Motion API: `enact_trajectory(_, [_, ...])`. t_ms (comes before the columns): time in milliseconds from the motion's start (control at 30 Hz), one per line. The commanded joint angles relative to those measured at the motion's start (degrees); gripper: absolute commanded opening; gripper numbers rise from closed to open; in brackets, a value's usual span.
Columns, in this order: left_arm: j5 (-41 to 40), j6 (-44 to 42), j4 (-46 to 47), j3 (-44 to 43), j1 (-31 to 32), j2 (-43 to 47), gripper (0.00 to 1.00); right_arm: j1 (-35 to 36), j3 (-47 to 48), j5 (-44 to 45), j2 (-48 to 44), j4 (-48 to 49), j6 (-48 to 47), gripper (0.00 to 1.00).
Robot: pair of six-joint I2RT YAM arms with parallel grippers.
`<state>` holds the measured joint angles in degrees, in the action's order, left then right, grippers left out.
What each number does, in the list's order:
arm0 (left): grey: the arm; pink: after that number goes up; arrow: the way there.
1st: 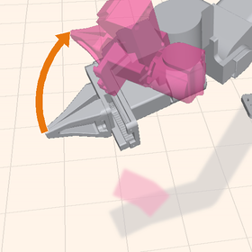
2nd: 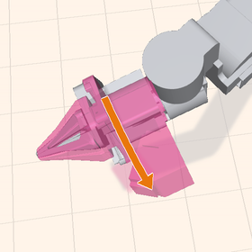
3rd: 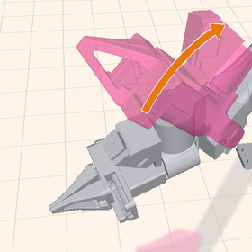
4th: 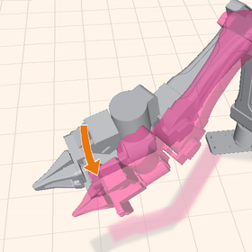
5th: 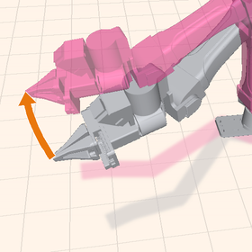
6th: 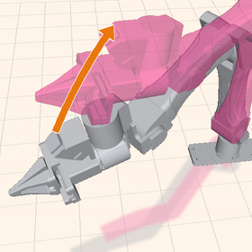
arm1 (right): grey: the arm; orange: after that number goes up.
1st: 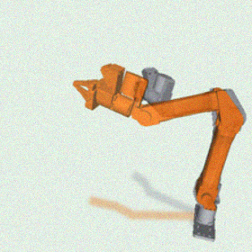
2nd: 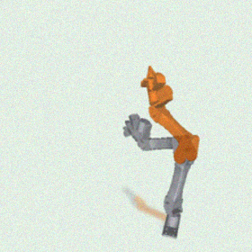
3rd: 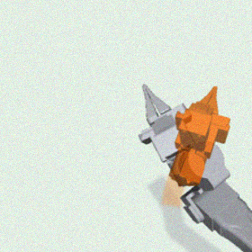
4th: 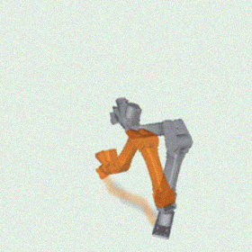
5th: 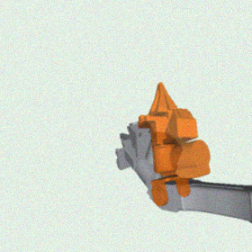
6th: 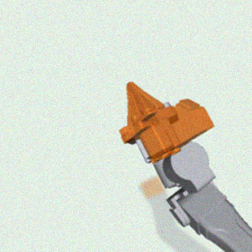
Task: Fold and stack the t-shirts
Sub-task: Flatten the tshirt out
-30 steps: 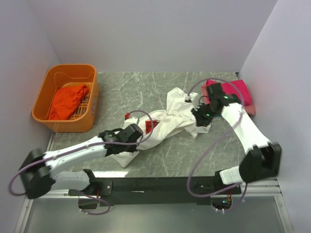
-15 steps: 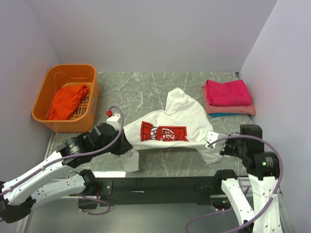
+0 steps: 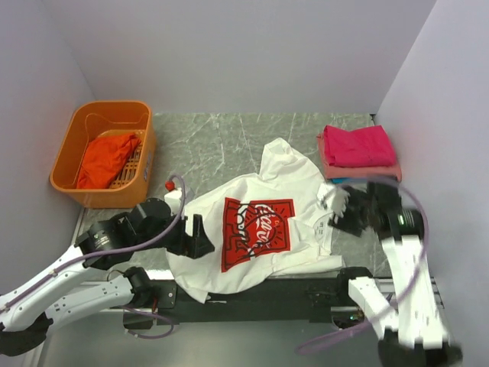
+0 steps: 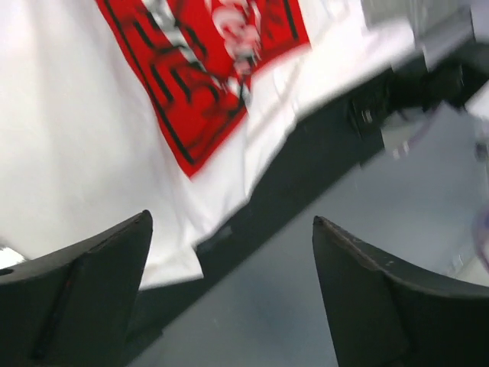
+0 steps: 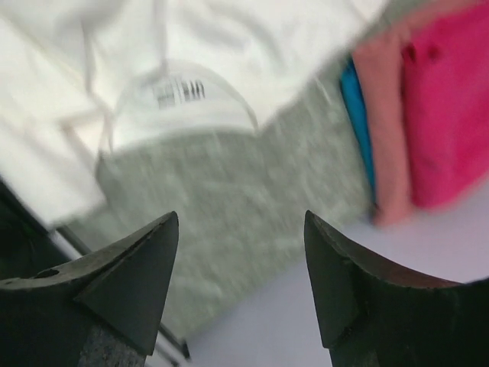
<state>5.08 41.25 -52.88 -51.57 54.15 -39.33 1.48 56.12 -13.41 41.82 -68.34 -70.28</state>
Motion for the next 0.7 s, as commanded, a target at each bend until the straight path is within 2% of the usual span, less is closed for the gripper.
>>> enact_trajectory(0, [-14.1,1.4,4.3,-1.7,-0.4,-5.0,0.92,0.8,7.1,-16.8,18.5,10.5,14.2,0.73])
enact_trajectory(33, [-18.7,1.5,7.5,-1.1,-1.4,-7.0,0.97,1.3,9.8,-20.4,26.6,11.7,20.3,0.73])
enact_trajectory(100, [-19.3,0.9,11.9,0.4,-4.9,-12.5,0.98,2.6,17.1,-21.8,34.3,17.6,27.0,0.73])
enact_trajectory(133, [-17.8,0.3,17.7,1.2,-11.4,-14.2,0.96,3.4,19.7,-20.4,41.4,19.7,33.5,0.72])
enact_trajectory(200, [-10.0,-0.2,23.8,4.9,-19.8,-18.0,0.91,4.8,29.1,-18.9,49.0,22.9,38.3,0.69])
enact_trajectory(233, [-7.7,0.1,26.2,6.0,-27.5,-19.1,0.87,5.2,32.9,-17.7,57.2,22.7,42.6,0.67])
enact_trajectory(267, [-5.9,0.6,29.0,6.8,-30.4,-20.8,0.86,5.5,37.1,-16.8,61.5,22.0,43.9,0.67])
enact_trajectory(300, [-6.3,1.6,29.3,7.7,-32.4,-21.7,0.84,5.9,45.7,-16.0,65.6,20.3,45.2,0.67])
enact_trajectory(333, [-6.9,2.3,28.9,7.8,-34.9,-22.1,0.84,6.5,49.8,-15.0,73.1,19.7,48.2,0.66])
enact_trajectory(467, [-11.6,4.8,27.0,10.3,-36.2,-21.4,0.85,7.5,68.1,-6.6,87.5,20.3,53.8,0.66])
enact_trajectory(533, [-12.4,5.0,26.6,12.6,-36.7,-20.7,0.85,7.8,72.4,-5.2,93.1,20.3,54.4,0.65])
enact_trajectory(667, [-11.8,6.1,25.7,14.1,-37.4,-18.6,0.84,9.2,76.7,0.8,97.9,22.2,54.7,0.62])
